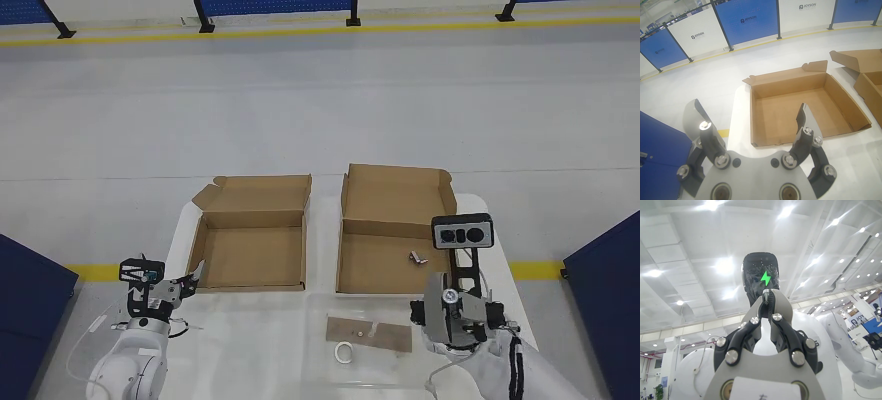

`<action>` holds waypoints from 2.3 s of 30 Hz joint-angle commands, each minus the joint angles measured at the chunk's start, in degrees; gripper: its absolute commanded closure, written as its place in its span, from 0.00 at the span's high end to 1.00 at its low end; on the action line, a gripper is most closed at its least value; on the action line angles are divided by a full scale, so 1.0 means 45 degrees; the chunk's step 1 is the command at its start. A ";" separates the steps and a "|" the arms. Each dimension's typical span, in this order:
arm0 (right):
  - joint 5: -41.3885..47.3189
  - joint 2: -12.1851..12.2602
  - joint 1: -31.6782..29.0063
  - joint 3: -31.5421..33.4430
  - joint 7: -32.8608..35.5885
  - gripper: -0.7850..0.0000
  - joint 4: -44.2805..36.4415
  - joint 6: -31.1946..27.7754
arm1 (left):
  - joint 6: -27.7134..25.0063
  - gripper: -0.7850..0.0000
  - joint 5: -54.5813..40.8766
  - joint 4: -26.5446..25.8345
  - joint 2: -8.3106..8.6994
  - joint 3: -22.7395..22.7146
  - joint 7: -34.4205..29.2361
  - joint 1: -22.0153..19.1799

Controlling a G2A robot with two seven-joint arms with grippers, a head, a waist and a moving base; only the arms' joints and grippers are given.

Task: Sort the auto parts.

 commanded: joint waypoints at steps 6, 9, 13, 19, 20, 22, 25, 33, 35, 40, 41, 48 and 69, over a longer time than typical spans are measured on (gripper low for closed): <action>-0.0303 -0.0234 -0.0197 0.0382 0.0441 0.00 0.0007 0.0442 | 0.0000 1.00 0.0000 0.0000 0.0000 0.0000 0.0000 0.0000; -0.0056 -0.0375 -0.0252 0.0506 0.0547 0.00 -0.0134 0.0547 | 0.0000 1.00 0.0000 0.0000 0.0000 0.0000 0.0000 0.0000; 0.0665 -0.0644 -0.0340 0.0683 0.0661 0.00 -0.0454 0.0660 | 0.0000 1.00 0.0000 0.0000 0.0000 0.0000 0.0000 0.0000; 0.1612 -0.1150 -0.0593 0.1140 0.1004 0.00 -0.0674 0.1003 | 0.0000 1.00 0.0000 0.0000 0.0000 0.0000 0.0000 0.0000; 0.1705 -0.1239 -0.0649 0.1221 0.1080 0.00 -0.0669 0.1079 | 0.0000 1.00 0.0000 0.0000 0.0000 0.0000 0.0000 0.0000; 0.1894 -0.1419 -0.0766 0.1374 0.1226 0.00 -0.0657 0.1225 | 0.0000 1.00 0.0000 0.0000 0.0000 0.0000 0.0000 0.0000; 0.1839 -0.1659 -0.0908 0.1604 0.1528 0.00 -0.0510 0.1527 | 0.0000 1.00 0.0000 0.0000 0.0000 0.0000 0.0000 0.0000; 0.1098 -0.2106 -0.1150 0.1959 0.2069 0.00 -0.0046 0.2070 | 0.0000 1.00 0.0000 0.0000 0.0000 0.0000 0.0000 0.0000; 0.0882 -0.2180 -0.1179 0.2000 0.2180 0.00 0.0050 0.2181 | 0.0000 1.00 0.0000 0.0000 0.0000 0.0000 0.0000 0.0000; 0.0215 -0.2296 -0.1217 0.2090 0.2373 0.00 0.0231 0.2495 | 0.0000 1.00 0.0000 0.0000 0.0000 0.0000 0.0000 0.0000; 0.0050 -0.2311 -0.1229 0.2119 0.2373 0.00 0.0258 0.2573 | 0.0000 1.00 0.0000 0.0000 0.0000 0.0000 0.0000 0.0000; -0.0196 -0.2457 -0.1456 0.2261 0.2269 0.00 0.0161 0.2763 | 0.0000 1.00 0.0000 0.0000 0.0000 0.0000 0.0000 0.0000; 0.0563 -0.2844 -0.1871 0.2489 0.2529 0.00 0.0149 0.2821 | 0.0000 1.00 0.0000 0.0000 0.0000 0.0000 0.0000 0.0000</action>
